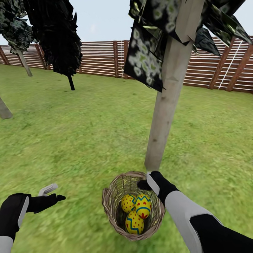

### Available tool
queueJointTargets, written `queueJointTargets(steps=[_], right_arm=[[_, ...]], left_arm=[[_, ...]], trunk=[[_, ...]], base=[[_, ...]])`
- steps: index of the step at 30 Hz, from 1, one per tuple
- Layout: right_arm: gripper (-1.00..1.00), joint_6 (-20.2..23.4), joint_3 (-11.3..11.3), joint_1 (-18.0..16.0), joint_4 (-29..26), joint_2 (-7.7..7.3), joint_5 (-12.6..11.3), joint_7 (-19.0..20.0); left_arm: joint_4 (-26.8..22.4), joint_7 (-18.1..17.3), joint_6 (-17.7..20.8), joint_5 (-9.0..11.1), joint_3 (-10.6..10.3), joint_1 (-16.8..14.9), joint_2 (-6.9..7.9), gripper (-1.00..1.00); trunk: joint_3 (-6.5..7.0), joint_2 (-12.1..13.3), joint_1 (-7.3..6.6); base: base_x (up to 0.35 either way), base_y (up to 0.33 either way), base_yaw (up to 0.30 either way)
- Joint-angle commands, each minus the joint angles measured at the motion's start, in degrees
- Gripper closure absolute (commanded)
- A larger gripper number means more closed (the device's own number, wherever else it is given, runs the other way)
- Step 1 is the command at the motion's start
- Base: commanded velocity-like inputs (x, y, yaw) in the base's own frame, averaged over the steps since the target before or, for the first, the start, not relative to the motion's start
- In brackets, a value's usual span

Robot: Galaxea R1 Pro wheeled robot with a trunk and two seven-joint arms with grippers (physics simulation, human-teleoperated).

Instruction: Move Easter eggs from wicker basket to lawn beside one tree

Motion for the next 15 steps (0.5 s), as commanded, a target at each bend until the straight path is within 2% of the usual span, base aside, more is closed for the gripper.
queueJointTargets(steps=[1,15], right_arm=[[-1.00,0.7,0.3,0.0,-0.1,0.00,-0.6,-0.5],[-1.00,1.6,0.4,0.0,0.0,0.00,-0.4,-0.1]], left_arm=[[0.0,-0.5,0.2,-0.5,0.1,0.0,-0.03,-1.00],[0.0,-0.4,0.3,-0.7,0.0,0.0,-0.13,-1.00]], trunk=[[-0.23,-0.4,0.22],[-2.75,-6.1,3.29]], base=[[0.000,0.000,0.000],[0.000,0.000,0.000]])
